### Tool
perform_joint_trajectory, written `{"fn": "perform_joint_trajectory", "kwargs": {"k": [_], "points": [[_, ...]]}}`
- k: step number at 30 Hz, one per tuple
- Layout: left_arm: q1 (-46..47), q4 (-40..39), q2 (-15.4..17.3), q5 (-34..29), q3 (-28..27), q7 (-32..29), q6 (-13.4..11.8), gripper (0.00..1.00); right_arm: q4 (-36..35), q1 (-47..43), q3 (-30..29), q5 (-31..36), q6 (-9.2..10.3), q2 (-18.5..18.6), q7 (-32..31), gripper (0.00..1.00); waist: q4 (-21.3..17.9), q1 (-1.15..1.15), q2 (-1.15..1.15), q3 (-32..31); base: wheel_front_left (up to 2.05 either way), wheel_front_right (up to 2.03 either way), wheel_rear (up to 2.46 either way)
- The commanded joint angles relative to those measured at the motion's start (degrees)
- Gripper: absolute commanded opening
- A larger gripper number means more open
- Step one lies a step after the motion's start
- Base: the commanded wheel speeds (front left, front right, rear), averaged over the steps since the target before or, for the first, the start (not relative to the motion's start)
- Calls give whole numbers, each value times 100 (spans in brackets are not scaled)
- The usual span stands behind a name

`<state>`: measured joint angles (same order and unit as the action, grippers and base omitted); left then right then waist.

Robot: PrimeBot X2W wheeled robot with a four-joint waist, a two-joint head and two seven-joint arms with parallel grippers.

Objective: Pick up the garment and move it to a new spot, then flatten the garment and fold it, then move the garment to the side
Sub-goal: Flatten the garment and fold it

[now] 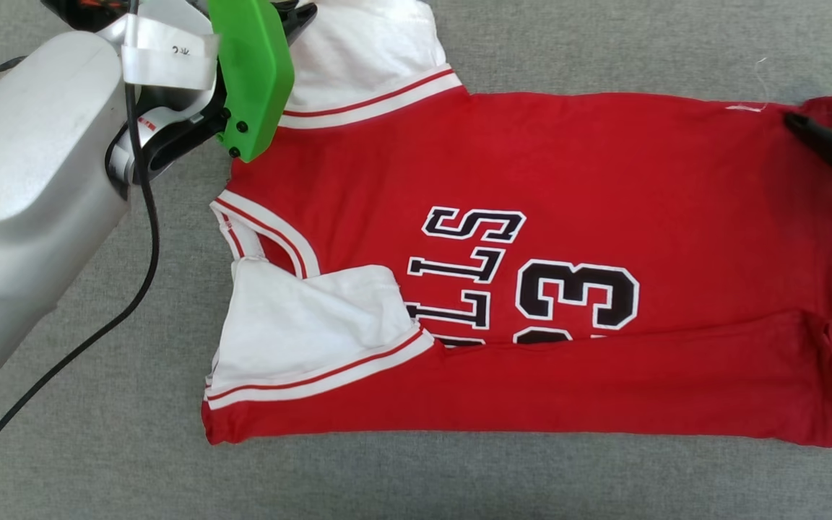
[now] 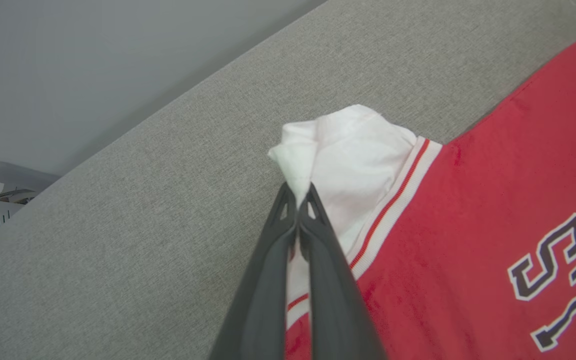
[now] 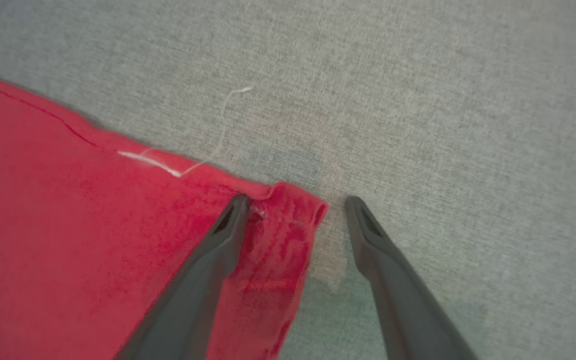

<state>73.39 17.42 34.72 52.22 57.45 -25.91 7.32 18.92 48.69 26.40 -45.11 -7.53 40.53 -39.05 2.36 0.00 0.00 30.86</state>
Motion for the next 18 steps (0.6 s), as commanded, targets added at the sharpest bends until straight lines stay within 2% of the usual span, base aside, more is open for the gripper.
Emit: {"fn": "perform_joint_trajectory", "kwargs": {"k": [1, 6, 7, 9, 18], "points": [[-5, -26, 19, -41, 3, 41, -5, 0, 129, 72, 99, -33, 4, -91, 68, 100, 89, 0, 0, 115, 0, 0, 0], [-35, -24, 46, -52, 1, 118, -12, 0, 357, -118, 682, -206, 4, -106, 12, 100, 125, 0, 0, 147, 0, 0, 0], [-51, -9, 55, -48, 1, 138, -12, 0, 394, -132, 711, -259, 4, -83, 105, 44, 121, 0, 0, 136, 0, 0, 0], [-109, 54, 96, -48, 8, 201, -13, 0, 446, -86, 824, -215, 4, 25, 507, 0, 88, 0, 0, 54, 0, 0, 0], [-817, -50, 382, -43, 88, 656, -131, 0, 355, -320, 911, -632, 4, 58, 1883, 0, -55, 0, 0, -717, 0, 0, 0]]}}
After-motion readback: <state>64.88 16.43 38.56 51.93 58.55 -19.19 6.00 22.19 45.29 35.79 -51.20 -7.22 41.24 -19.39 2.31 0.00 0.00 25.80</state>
